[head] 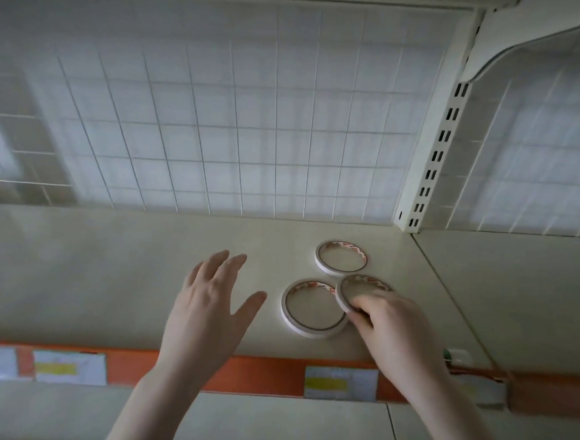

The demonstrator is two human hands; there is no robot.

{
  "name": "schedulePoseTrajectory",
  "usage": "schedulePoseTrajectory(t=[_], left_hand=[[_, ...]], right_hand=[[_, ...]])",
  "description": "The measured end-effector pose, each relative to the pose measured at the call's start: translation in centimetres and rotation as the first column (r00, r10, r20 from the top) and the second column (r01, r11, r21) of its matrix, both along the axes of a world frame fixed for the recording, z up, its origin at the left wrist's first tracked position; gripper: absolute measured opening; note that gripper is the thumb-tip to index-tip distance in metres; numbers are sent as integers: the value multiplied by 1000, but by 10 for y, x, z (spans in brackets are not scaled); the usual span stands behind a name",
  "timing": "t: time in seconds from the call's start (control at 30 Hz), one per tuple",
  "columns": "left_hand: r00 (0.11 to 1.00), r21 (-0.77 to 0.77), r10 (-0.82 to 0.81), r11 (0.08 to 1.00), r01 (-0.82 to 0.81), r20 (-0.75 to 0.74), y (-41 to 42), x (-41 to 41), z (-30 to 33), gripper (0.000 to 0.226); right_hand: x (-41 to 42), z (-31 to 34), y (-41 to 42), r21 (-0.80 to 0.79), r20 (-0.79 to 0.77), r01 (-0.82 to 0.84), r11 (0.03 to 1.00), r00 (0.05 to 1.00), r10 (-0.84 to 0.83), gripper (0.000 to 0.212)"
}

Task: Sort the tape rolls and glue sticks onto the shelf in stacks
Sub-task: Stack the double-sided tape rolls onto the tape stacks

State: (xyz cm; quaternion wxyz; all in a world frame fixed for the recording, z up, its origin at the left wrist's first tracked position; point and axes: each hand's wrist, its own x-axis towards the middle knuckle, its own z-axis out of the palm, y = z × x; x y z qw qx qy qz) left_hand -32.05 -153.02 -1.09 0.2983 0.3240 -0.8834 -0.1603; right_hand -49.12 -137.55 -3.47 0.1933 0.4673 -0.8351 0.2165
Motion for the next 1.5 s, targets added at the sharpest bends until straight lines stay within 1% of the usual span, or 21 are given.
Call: schedulePoseTrajectory(t=[0.13,0.23,0.33,0.43,0.5,0.6,0.63,0.73,0.77,0.87,0.9,1.0,1.07,1.13,1.23,1.37,1.5], left_hand=[[1000,-26,-15,1000,15,4,3,-1,0,55],[998,-37,-61,997,62,22,3,-4,0,54],[983,-47,-179,982,181,44,1,-10,-1,48],[942,-62,-315,944,324,119,2,-17,-4,46],[911,-46,-379,919,391,165,2,-22,-6,48],[873,-6,-450,889,459,187,2,-28,-11,64],[864,3,-463,881,472,199,2,-30,-12,65],[852,3,-476,873,487,218,2,-35,-17,46],[849,-7,-479,870,493,223,0,-36,-20,44],[832,-12,-511,851,525,215,-4,-39,-25,49],[829,-38,-520,842,538,207,-4,-40,-26,44],[823,-208,-539,797,567,179,-2,-42,-23,29],[811,-246,-556,773,585,182,-1,-43,-23,26],[808,-252,-554,768,589,198,-2,-42,-23,23],[844,-259,-503,803,536,187,-5,-35,-22,20],[891,-228,-428,862,453,155,-11,-14,-18,11],[930,-248,-339,897,366,144,-28,16,-14,12]], right_hand=[[-1,2,3,-18,-36,19,1000,999,-20,24],[-5,7,8,-52,-66,41,998,997,-44,21],[-11,11,18,-94,-98,43,995,994,-52,22],[-17,14,29,-118,-120,61,991,990,-75,23],[-20,15,35,-132,-131,73,988,987,-91,24],[-22,13,40,-150,-137,83,985,985,-104,24],[-22,11,41,-151,-136,85,985,985,-106,24],[-22,8,45,-160,-135,89,983,985,-111,24],[-22,8,46,-165,-135,88,982,985,-111,24],[-22,7,49,-176,-139,90,980,984,-115,25],[-22,7,49,-179,-139,89,980,984,-115,25],[-23,4,50,-180,-135,82,980,985,-107,24],[-25,2,50,-180,-130,73,981,987,-97,24],[-25,0,49,-187,-115,60,981,990,-82,23],[-26,-2,44,-204,-99,37,978,993,-59,22],[-23,-6,30,-232,-101,12,973,994,-36,19],[-5,-6,5,-260,-104,-46,965,994,19,20]])
